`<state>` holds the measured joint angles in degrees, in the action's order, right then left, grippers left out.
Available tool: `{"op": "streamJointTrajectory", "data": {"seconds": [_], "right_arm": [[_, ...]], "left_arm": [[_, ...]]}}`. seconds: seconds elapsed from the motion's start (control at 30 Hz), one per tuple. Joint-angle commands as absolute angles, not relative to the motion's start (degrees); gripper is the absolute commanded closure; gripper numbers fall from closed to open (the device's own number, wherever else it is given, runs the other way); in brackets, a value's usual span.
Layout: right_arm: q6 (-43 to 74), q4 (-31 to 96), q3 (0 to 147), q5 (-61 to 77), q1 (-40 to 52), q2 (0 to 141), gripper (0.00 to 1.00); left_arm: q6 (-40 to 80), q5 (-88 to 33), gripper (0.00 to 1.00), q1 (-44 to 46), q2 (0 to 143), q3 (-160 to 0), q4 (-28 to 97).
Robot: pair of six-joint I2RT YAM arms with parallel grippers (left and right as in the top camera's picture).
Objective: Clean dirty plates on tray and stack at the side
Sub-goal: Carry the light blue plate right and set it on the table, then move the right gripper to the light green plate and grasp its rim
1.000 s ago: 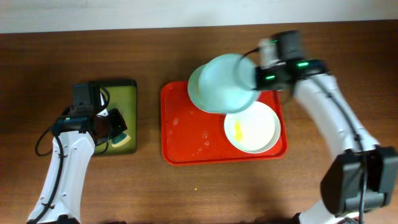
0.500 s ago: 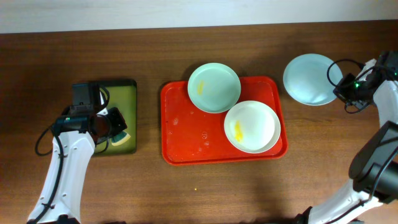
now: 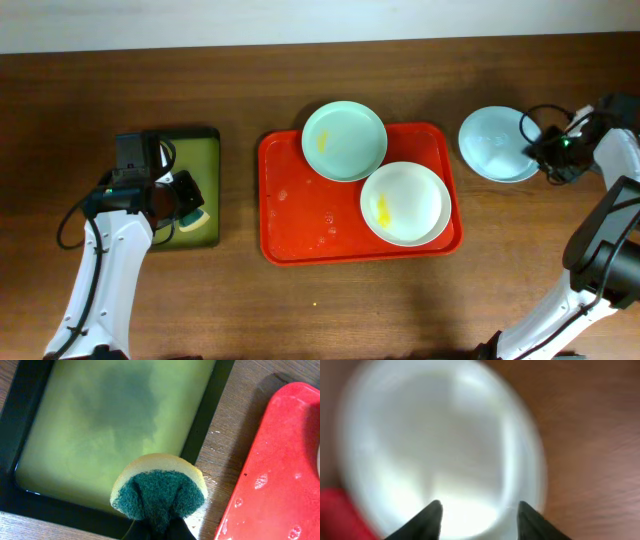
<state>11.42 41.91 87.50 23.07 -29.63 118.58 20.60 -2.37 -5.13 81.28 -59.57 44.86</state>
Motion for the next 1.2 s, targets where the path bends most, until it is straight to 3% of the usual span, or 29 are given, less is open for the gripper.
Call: {"op": "streamJointTrajectory", "data": {"seconds": [0.0, 0.1, 0.17, 0.2, 0.27, 0.4, 0.5, 0.53, 0.67, 1.03, 1.17], "right_arm": [[8.9, 43.0, 93.1, 42.2, -28.3, 112.7, 0.37], [8.8, 43.9, 94.8, 43.1, -24.8, 109.6, 0.27], [8.8, 43.9, 94.8, 43.1, -21.2, 108.2, 0.12], [8.8, 43.9, 94.8, 43.0, -19.4, 108.1, 0.13], [8.9, 43.3, 94.5, 41.5, -14.3, 108.8, 0.27], [10.0, 43.3, 93.2, 26.7, -2.6, 112.2, 0.31], [10.0, 43.0, 93.2, 14.7, 4.5, 115.6, 0.53], [10.9, 42.7, 93.2, 10.4, 6.6, 116.7, 0.55], [13.2, 41.3, 93.2, 1.3, 11.6, 119.9, 0.55], [14.0, 37.4, 93.2, 2.8, 13.5, 126.1, 0.58], [14.0, 37.1, 93.2, 4.9, 13.5, 126.1, 0.96]], "left_arm": [[19.9, -2.0, 1.00, -5.4, 80.3, -59.2, 44.6], [19.9, -2.0, 1.00, -5.4, 80.3, -59.2, 44.6], [19.9, -2.0, 1.00, -5.4, 80.3, -59.2, 44.5], [19.9, -2.0, 1.00, -5.4, 80.3, -59.2, 44.4], [19.9, -2.0, 1.00, -5.4, 80.3, -59.2, 44.4], [19.9, -2.0, 1.00, -5.4, 80.3, -59.1, 44.4], [19.9, -2.2, 1.00, -5.4, 80.4, -59.1, 44.4], [19.9, -2.2, 1.00, -5.4, 80.4, -59.1, 44.4], [19.9, -2.2, 1.00, -5.4, 80.5, -59.1, 44.4], [19.9, -2.2, 1.00, -5.4, 80.6, -59.1, 44.2], [19.9, -2.2, 1.00, -5.4, 80.6, -59.1, 44.2]]}}
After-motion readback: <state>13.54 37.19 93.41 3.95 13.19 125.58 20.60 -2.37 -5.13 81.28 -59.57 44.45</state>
